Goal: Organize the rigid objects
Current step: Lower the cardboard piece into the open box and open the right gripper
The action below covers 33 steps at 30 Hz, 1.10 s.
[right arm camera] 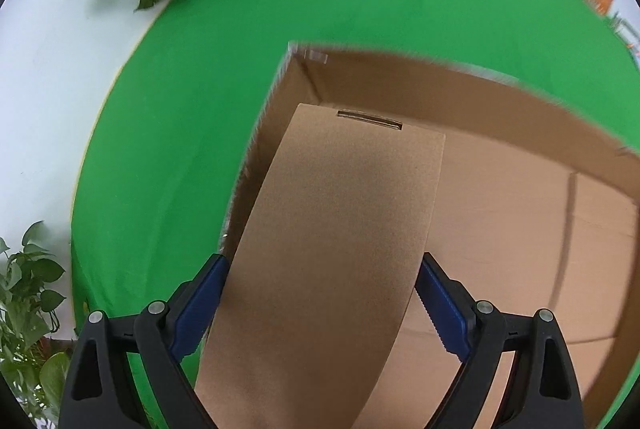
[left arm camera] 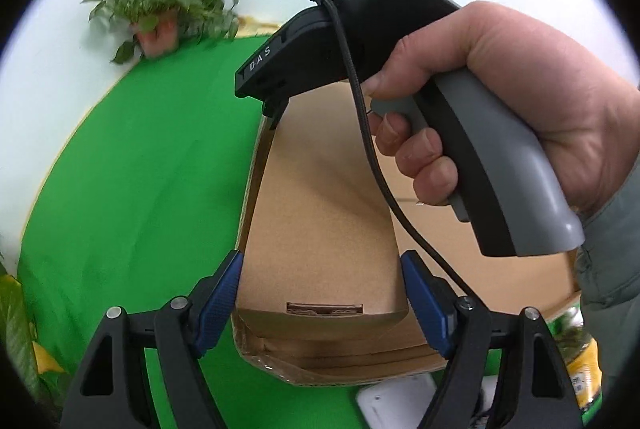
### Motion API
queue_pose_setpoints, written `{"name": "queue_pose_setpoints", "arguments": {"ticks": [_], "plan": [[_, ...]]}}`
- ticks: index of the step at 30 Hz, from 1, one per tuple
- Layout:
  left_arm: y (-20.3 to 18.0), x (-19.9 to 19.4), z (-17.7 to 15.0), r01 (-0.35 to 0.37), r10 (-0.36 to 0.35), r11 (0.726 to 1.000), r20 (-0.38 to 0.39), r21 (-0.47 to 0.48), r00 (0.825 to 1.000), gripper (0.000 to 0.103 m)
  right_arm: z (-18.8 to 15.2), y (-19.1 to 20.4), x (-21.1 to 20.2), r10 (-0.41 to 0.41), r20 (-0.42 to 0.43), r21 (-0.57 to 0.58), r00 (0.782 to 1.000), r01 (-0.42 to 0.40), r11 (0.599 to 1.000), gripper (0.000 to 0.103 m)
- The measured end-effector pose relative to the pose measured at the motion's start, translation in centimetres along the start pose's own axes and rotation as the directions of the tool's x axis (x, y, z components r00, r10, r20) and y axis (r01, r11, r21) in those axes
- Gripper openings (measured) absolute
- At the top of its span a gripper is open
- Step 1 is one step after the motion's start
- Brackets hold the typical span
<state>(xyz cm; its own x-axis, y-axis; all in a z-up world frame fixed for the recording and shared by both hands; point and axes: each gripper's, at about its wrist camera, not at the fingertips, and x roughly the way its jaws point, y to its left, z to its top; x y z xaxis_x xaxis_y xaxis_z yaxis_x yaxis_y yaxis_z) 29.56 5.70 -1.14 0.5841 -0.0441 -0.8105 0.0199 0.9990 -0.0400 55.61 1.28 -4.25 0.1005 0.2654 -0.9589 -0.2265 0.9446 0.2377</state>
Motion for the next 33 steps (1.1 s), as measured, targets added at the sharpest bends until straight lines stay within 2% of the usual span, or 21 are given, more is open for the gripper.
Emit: {"name": "queue_pose_setpoints", "arguments": {"ticks": [5, 8, 12, 15, 17, 19, 21, 23, 26, 30, 32, 33], "plan": [[0.5, 1.2, -1.0, -0.001, 0.0, 1.0, -0.066, -0.016, 0.998, 0.079, -0.2, -0.6, 1.5, 0.031, 0.003, 0.019, 1.0, -0.031, 0.999, 0.093], [0.9, 1.5, -1.0, 0.015, -0.018, 0.999, -0.096, -0.032, 0.995, 0.079, -1.1, -2.4, 1.1, 0.104, -0.021, 0.057, 0.994, -0.102, 0.993, 0.092], [2.0, 0.0, -1.1, 0.092, -0.097, 0.991, -0.053, -0.094, 0.994, 0.079, -2.7, -4.4, -0.4, 0.201, -0.026, 0.061, 0.979, -0.199, 0.978, 0.092], [2.1, -2.1, -1.6, 0.109, -0.111, 0.99, -0.01, -0.084, 0.994, 0.079, -4.7, -6.2, -2.0, 0.241, -0.028, 0.065, 0.97, -0.239, 0.969, 0.092], [2.4, -3.0, -2.1, 0.093, -0.093, 0.994, 0.012, -0.057, 0.996, 0.079, -6.3, -7.8, -2.9, 0.274, -0.024, 0.093, 0.961, -0.271, 0.958, 0.092], [3.0, -2.8, -2.2, 0.077, -0.076, 0.996, 0.01, -0.05, 0.997, 0.079, -8.0, -9.4, -3.4, 0.275, 0.002, 0.109, 0.961, -0.274, 0.956, 0.084], [3.8, -2.0, -2.2, 0.076, -0.077, 0.995, -0.015, -0.067, 0.997, 0.079, -9.1, -8.9, -2.5, 0.265, -0.01, 0.117, 0.964, -0.262, 0.958, 0.059], [4.6, -0.7, -1.7, 0.073, -0.075, 0.995, -0.035, -0.069, 0.997, 0.079, -9.9, -8.8, -1.7, 0.307, -0.012, 0.12, 0.952, -0.304, 0.945, 0.053], [4.3, 0.5, -2.2, 0.12, -0.125, 0.99, -0.079, -0.067, 0.989, 0.079, -10.5, -7.6, -1.4, 0.357, 0.006, 0.109, 0.934, -0.355, 0.928, 0.04], [3.6, 0.9, -2.8, 0.21, -0.217, 0.975, -0.117, -0.07, 0.969, 0.061, -11.6, -7.0, -0.7, 0.38, 0.018, 0.14, 0.925, -0.379, 0.915, 0.043], [3.3, 0.5, -3.2, 0.199, -0.205, 0.978, -0.112, -0.067, 0.972, 0.061, -12.5, -7.7, -0.8, 0.425, 0.011, 0.186, 0.905, -0.42, 0.888, 0.043], [3.0, 0.3, -3.4, 0.191, -0.197, 0.98, -0.112, -0.058, 0.974, 0.061, -13.1, -8.0, -1.5, 0.426, 0.019, 0.181, 0.905, -0.422, 0.888, 0.044]]}}
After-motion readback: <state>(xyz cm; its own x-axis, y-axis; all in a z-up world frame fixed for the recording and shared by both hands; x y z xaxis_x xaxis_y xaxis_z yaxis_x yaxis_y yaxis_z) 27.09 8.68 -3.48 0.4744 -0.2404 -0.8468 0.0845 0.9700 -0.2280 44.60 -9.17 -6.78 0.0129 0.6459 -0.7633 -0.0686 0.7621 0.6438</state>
